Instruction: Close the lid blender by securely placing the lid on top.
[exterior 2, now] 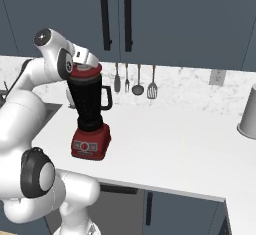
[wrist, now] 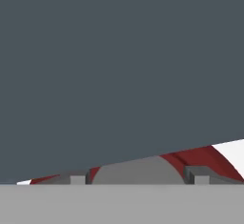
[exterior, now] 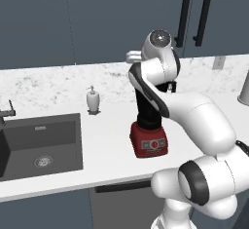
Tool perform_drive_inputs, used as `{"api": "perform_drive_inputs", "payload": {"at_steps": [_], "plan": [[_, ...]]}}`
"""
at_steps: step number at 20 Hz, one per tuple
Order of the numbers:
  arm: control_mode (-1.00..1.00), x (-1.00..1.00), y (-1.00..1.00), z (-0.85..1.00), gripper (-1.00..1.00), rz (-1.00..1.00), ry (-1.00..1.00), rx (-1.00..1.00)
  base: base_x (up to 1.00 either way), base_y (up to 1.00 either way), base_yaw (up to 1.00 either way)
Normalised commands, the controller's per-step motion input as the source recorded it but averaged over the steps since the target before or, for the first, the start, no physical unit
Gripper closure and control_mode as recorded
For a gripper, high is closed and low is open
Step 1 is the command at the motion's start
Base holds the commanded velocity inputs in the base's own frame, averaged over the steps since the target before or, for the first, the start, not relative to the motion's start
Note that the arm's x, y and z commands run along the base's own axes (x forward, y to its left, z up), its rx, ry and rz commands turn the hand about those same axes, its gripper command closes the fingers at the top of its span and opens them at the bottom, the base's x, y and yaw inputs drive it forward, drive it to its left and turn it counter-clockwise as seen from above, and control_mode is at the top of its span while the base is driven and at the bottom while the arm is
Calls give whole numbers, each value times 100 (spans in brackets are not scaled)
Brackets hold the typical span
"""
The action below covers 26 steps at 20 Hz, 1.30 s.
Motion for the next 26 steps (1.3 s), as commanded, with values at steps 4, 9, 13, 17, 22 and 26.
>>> {"api": "perform_drive_inputs", "payload": {"at_steps": [4, 9, 13, 17, 22, 26], "plan": [[-100, 10, 0, 0, 100, 0, -2, -1, 0, 0, 0], [-100, 1, -4, -3, 100, 0, 0, 0, 0, 0, 0], [-100, -11, -11, -4, 100, 0, 0, 0, 0, 0, 0], [-100, -17, -9, 0, 100, 0, 6, 0, 0, 0, 0], [-100, -23, -8, 4, 100, -3, 6, 0, 0, 0, 0], [-100, -24, -9, 18, 100, -6, 0, 0, 0, 0, 0]]}}
